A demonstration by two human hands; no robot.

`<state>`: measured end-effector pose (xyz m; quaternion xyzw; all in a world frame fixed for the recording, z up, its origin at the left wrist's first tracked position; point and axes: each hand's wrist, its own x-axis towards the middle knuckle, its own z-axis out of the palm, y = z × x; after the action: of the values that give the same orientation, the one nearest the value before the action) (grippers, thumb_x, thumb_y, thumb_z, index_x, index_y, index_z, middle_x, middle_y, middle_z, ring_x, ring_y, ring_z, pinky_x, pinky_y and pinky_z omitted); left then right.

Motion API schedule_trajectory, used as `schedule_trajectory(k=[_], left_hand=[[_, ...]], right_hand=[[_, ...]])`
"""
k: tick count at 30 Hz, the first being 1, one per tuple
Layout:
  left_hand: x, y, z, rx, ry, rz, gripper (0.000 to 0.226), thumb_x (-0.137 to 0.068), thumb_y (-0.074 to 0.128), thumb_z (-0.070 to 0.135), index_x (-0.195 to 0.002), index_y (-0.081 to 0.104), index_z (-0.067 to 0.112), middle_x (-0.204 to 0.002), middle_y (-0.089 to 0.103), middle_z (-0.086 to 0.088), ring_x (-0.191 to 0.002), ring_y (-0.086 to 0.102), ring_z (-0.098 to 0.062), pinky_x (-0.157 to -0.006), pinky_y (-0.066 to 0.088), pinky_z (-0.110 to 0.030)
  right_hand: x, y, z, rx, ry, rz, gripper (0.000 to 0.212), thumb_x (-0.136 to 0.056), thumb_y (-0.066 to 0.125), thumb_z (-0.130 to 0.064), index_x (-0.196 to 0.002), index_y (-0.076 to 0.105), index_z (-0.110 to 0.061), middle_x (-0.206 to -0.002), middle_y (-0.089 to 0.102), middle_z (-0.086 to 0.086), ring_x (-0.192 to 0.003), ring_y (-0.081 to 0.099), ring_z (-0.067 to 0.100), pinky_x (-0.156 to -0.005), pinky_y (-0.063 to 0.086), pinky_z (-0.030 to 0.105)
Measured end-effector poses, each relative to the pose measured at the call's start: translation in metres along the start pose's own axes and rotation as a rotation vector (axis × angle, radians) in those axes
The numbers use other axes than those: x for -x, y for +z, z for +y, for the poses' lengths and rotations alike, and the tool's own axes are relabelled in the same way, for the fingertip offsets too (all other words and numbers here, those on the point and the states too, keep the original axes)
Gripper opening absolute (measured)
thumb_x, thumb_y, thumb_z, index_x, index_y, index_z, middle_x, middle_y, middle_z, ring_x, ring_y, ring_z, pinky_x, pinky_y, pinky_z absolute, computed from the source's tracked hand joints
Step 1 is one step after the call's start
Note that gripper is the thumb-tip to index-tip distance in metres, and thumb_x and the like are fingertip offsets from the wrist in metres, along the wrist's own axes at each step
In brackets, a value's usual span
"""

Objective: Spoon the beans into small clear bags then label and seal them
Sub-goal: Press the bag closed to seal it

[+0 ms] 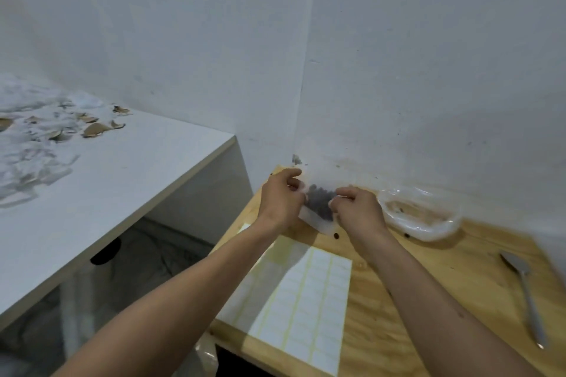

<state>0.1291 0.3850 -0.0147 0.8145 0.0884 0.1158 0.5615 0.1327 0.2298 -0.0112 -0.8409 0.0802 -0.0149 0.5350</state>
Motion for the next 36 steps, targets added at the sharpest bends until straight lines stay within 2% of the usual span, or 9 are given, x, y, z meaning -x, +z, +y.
schedule_trajectory(k=[4,8,14,18,23,25,29,32,36], left_hand=[[0.007,-0.014,0.015,0.33,-0.148,0.012,0.051,-0.085,0.057,-0.02,-0.126,0.063,0.009,-0.086,0.065,-0.002,-0.073,0.066,-0.013,-0.072,0.058,-0.021],[0.016,-0.033,0.029,0.433,-0.171,-0.007,0.046,-0.083,0.054,-0.023,-0.118,0.065,0.006,-0.073,0.063,-0.003,-0.069,0.063,-0.018,-0.069,0.056,-0.026],[0.031,-0.063,0.033,0.342,-0.074,0.01,0.008,-0.085,0.079,0.015,-0.084,0.071,0.013,-0.079,0.07,0.0,-0.078,0.064,-0.018,-0.079,0.053,-0.034],[0.038,-0.087,0.029,0.362,-0.061,0.201,0.013,-0.091,0.074,0.019,-0.083,0.066,0.011,-0.08,0.067,-0.003,-0.074,0.062,-0.016,-0.074,0.051,-0.031],[0.043,-0.116,0.02,0.389,-0.109,0.308,0.012,-0.095,0.071,0.017,-0.085,0.066,0.012,-0.082,0.067,-0.002,-0.073,0.064,-0.012,-0.066,0.05,-0.023],[0.046,-0.119,0.015,0.386,-0.117,0.298,0.01,-0.095,0.071,0.017,-0.089,0.067,0.011,-0.083,0.067,-0.002,-0.075,0.065,-0.013,-0.069,0.051,-0.024],[0.047,-0.118,0.007,0.411,-0.117,0.284,0.017,-0.094,0.071,0.017,-0.1,0.069,0.002,-0.084,0.068,-0.003,-0.076,0.066,-0.013,-0.077,0.056,-0.03],[0.048,-0.116,0.007,0.392,-0.101,0.27,0.016,-0.095,0.071,0.016,-0.1,0.069,0.001,-0.08,0.068,0.0,-0.063,0.066,0.0,-0.058,0.051,-0.015],[0.052,-0.113,0.008,0.372,-0.085,0.242,0.012,-0.095,0.07,0.018,-0.092,0.068,0.007,-0.081,0.069,0.0,-0.07,0.067,-0.006,-0.061,0.05,-0.018]], right_hand=[[0.004,-0.006,-0.003,-0.079,0.018,0.019,0.05,-0.089,0.073,-0.018,-0.137,0.057,-0.019,-0.124,0.063,0.0,-0.113,0.062,0.022,-0.1,0.054,0.045],[0.009,-0.014,-0.015,-0.194,-0.014,0.005,0.041,-0.087,0.073,-0.011,-0.126,0.064,-0.017,-0.105,0.072,0.005,-0.095,0.07,0.023,-0.091,0.059,0.042],[0.032,0.001,-0.034,-0.18,-0.234,-0.065,0.013,-0.09,0.076,-0.013,-0.101,0.071,-0.019,-0.095,0.073,0.004,-0.088,0.072,0.022,-0.073,0.061,0.034],[0.057,0.022,-0.038,0.237,-0.38,-0.107,0.027,-0.094,0.068,-0.023,-0.118,0.073,-0.012,-0.106,0.076,0.001,-0.103,0.069,0.018,-0.092,0.055,0.035],[0.082,0.054,-0.023,0.726,-0.393,-0.38,0.036,-0.096,0.062,-0.022,-0.063,0.048,-0.025,-0.07,0.047,-0.002,-0.063,0.052,0.02,-0.051,0.034,0.028],[0.089,0.061,-0.02,0.779,-0.438,-0.341,0.053,-0.096,0.059,-0.014,-0.06,0.024,-0.033,-0.065,0.034,-0.004,-0.063,0.044,0.022,-0.048,0.025,0.028],[0.091,0.072,-0.017,0.796,-0.438,-0.268,0.031,-0.084,0.056,-0.005,-0.055,0.046,-0.011,-0.059,0.046,0.007,-0.061,0.054,0.03,-0.053,0.032,0.031],[0.09,0.076,-0.015,0.762,-0.418,-0.23,0.024,-0.084,0.058,-0.011,-0.062,0.064,-0.003,-0.069,0.068,0.009,-0.066,0.065,0.029,-0.055,0.044,0.032],[0.083,0.08,-0.012,0.655,-0.343,-0.183,0.045,-0.093,0.065,-0.023,-0.052,0.047,-0.016,-0.057,0.056,0.0,-0.057,0.057,0.024,-0.053,0.041,0.029]])
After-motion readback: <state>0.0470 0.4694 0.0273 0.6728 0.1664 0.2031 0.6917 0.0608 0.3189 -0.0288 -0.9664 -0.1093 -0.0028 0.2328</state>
